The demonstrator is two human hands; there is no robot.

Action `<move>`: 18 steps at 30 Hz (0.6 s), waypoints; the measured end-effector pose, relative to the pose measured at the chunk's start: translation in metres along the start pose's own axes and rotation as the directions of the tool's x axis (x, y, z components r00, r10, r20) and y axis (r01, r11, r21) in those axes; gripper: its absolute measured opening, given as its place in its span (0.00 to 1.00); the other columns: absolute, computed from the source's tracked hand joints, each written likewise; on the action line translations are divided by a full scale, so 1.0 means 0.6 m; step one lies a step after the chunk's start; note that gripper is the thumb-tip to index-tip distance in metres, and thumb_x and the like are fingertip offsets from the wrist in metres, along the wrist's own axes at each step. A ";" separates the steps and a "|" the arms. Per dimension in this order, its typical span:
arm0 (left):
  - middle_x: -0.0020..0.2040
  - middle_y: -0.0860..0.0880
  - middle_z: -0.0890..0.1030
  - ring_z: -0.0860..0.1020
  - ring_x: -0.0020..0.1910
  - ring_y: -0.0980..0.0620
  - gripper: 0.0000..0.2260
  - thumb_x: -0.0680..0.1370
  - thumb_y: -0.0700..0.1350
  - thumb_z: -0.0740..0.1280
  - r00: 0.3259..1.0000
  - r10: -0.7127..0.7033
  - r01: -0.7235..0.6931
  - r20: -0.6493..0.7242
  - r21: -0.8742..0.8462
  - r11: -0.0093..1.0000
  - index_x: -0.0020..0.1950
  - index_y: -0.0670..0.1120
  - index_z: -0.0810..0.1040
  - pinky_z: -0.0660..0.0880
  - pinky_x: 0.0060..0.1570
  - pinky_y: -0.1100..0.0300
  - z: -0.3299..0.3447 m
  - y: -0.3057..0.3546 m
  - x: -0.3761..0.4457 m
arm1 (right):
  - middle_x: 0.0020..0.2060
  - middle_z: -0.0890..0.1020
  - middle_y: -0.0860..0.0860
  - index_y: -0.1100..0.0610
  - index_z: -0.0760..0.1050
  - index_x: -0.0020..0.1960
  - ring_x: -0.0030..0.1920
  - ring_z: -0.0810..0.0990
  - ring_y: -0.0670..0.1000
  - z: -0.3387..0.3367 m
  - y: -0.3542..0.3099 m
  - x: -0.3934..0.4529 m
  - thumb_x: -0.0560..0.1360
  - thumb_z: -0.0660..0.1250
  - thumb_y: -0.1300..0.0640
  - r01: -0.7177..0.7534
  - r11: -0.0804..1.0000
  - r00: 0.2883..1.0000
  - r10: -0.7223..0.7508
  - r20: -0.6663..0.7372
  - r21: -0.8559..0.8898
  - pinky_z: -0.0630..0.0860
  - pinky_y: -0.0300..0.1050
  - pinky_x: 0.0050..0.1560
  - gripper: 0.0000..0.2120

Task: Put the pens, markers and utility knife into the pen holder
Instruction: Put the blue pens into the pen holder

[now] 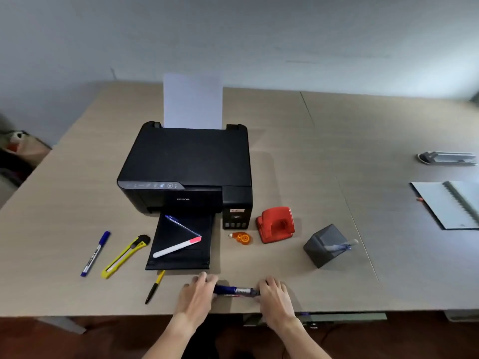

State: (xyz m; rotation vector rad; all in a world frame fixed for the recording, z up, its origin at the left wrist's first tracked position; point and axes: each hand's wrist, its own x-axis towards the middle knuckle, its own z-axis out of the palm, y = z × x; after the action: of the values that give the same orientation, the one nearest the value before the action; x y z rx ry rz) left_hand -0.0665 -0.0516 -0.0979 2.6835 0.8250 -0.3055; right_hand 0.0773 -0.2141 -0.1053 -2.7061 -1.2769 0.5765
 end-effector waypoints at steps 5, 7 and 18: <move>0.53 0.53 0.73 0.80 0.41 0.52 0.07 0.82 0.51 0.58 0.993 0.094 -0.104 -0.065 -0.167 0.981 0.58 0.51 0.71 0.79 0.39 0.56 -0.010 0.060 0.031 | 0.56 0.76 0.53 0.55 0.68 0.58 0.59 0.73 0.56 -0.035 0.060 -0.025 0.75 0.58 0.67 -0.173 0.983 0.982 0.177 -0.065 0.060 0.70 0.48 0.58 0.14; 0.49 0.55 0.74 0.78 0.37 0.55 0.06 0.83 0.51 0.56 0.988 0.106 -0.131 -0.113 -0.242 0.961 0.54 0.52 0.72 0.75 0.33 0.61 -0.024 0.085 0.051 | 0.48 0.80 0.52 0.53 0.68 0.50 0.52 0.78 0.56 -0.058 0.086 -0.038 0.78 0.59 0.65 -0.210 0.945 0.954 0.254 -0.156 0.252 0.71 0.49 0.50 0.07; 0.51 0.48 0.77 0.79 0.43 0.47 0.09 0.83 0.47 0.57 0.954 0.150 -0.217 -0.261 -0.251 0.943 0.56 0.47 0.74 0.73 0.35 0.54 -0.120 0.146 0.155 | 0.37 0.77 0.49 0.59 0.76 0.48 0.37 0.75 0.44 -0.224 0.226 -0.080 0.77 0.58 0.68 0.054 0.810 0.475 0.493 -0.729 0.583 0.67 0.23 0.41 0.09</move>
State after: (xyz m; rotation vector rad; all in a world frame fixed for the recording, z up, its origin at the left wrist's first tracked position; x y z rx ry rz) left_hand 0.0671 -0.0477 -0.0378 2.5329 0.6174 0.1708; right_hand 0.1982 -0.3278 0.0006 -2.1075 -0.3554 -0.3999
